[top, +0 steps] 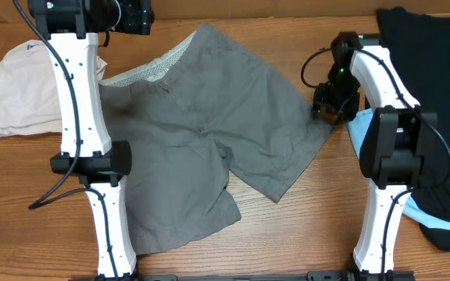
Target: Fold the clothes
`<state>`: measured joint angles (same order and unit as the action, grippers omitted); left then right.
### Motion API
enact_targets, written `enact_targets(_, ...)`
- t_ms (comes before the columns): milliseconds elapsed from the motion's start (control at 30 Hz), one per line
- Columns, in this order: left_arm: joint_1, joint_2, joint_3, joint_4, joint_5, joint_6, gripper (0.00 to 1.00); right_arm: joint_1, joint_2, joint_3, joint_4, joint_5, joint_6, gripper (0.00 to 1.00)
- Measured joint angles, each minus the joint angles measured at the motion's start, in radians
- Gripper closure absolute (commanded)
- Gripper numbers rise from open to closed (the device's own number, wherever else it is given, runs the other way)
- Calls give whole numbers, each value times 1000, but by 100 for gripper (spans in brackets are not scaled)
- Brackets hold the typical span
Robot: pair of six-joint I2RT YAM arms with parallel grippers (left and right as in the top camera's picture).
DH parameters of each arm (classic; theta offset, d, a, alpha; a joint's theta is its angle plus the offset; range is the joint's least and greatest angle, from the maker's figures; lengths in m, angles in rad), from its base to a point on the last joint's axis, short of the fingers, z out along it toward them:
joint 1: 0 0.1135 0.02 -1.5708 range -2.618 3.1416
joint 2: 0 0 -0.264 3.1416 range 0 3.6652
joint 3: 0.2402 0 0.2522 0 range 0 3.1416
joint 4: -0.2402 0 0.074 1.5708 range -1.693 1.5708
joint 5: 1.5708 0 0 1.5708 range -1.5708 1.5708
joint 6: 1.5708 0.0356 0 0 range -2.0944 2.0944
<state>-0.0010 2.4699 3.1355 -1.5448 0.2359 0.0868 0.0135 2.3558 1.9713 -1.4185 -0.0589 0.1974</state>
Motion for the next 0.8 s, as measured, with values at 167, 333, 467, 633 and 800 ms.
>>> enact_targets(167, -25, 3, -1, 2, 0, 22, 18, -1, 0, -77, 58, 12, -27, 96)
enact_targets(333, -35, 3, -1, 14, 0, 26, 18, -1, -6, -83, 135, 10, -27, 96)
enact_targets(467, -37, 2, -1, 22, 0, 26, 19, -8, -12, -83, 349, 2, 10, 96)
enact_targets(633, -37, 3, -1, 51, 0, 26, 20, -37, -11, -87, 591, -4, 43, 96)
enact_targets(800, -37, 3, -1, 91, 0, 25, 22, -77, -8, -93, 788, -5, 64, 96)
